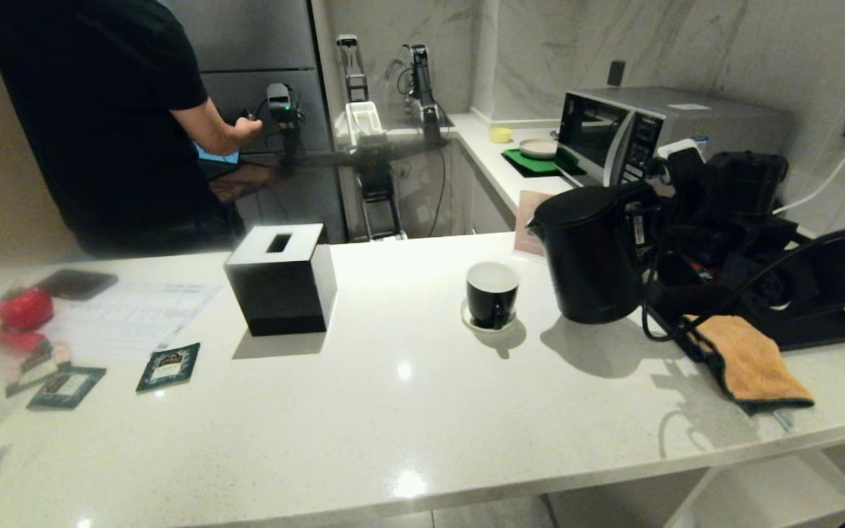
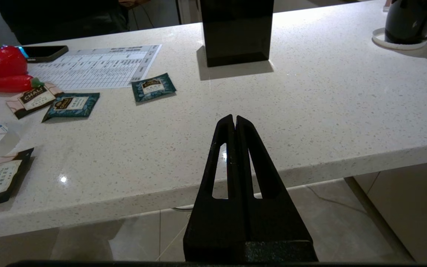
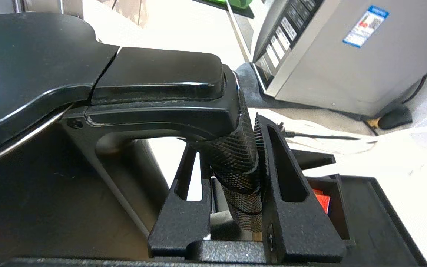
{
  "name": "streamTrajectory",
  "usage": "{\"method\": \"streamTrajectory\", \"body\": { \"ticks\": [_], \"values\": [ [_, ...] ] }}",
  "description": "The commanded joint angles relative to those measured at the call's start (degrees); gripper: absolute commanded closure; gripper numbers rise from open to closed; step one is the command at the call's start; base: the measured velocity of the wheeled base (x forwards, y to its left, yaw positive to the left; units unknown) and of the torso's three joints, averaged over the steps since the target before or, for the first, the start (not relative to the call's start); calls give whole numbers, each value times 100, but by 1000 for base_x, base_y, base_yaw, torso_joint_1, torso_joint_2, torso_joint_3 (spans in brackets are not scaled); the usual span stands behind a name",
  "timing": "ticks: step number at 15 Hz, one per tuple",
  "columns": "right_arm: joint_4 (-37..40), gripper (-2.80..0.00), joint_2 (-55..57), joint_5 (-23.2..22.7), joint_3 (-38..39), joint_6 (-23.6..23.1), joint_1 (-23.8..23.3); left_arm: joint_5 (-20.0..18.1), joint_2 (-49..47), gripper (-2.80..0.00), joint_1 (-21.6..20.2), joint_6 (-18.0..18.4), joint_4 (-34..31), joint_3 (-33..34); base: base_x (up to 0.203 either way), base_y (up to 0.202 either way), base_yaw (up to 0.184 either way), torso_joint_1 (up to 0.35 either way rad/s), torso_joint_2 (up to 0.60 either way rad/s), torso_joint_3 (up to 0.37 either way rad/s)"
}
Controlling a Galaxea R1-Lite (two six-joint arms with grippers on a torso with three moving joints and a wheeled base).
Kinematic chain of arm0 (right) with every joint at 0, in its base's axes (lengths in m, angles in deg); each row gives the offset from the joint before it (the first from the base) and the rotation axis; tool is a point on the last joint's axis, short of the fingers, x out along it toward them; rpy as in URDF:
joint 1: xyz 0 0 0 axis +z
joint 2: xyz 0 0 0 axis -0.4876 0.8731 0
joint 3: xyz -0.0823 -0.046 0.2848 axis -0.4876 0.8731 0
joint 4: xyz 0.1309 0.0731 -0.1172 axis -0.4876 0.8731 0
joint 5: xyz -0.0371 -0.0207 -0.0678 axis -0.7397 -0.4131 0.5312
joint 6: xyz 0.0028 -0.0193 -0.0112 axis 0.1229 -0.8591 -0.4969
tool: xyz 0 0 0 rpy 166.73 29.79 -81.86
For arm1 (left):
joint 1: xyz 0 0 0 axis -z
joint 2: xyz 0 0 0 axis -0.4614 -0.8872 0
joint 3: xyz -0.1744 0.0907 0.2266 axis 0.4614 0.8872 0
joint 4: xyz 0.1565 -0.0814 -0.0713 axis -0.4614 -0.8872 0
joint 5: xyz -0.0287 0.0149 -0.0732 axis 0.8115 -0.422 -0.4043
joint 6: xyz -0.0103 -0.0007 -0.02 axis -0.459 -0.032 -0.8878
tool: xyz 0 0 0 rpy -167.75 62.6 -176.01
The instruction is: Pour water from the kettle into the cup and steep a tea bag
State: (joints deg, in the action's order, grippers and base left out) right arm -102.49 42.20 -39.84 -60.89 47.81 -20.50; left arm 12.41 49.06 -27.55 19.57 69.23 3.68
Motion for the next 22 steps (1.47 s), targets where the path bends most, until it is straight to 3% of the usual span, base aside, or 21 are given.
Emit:
{"method": "streamTrajectory", "body": {
  "ticks": [1,10,22],
  "values": [
    [-15,0,29,8,-70,-70,29,-1,-9,0,-1,4,3,0,0,0,0,0,0,0],
    [-64,0,134,-1,-79,-720,116,-1,-9,0,-1,4,3,0,0,0,0,0,0,0],
    [12,0,239,8,-378,-1130,283,-1,-9,0,-1,4,3,0,0,0,0,0,0,0]
  ]
}}
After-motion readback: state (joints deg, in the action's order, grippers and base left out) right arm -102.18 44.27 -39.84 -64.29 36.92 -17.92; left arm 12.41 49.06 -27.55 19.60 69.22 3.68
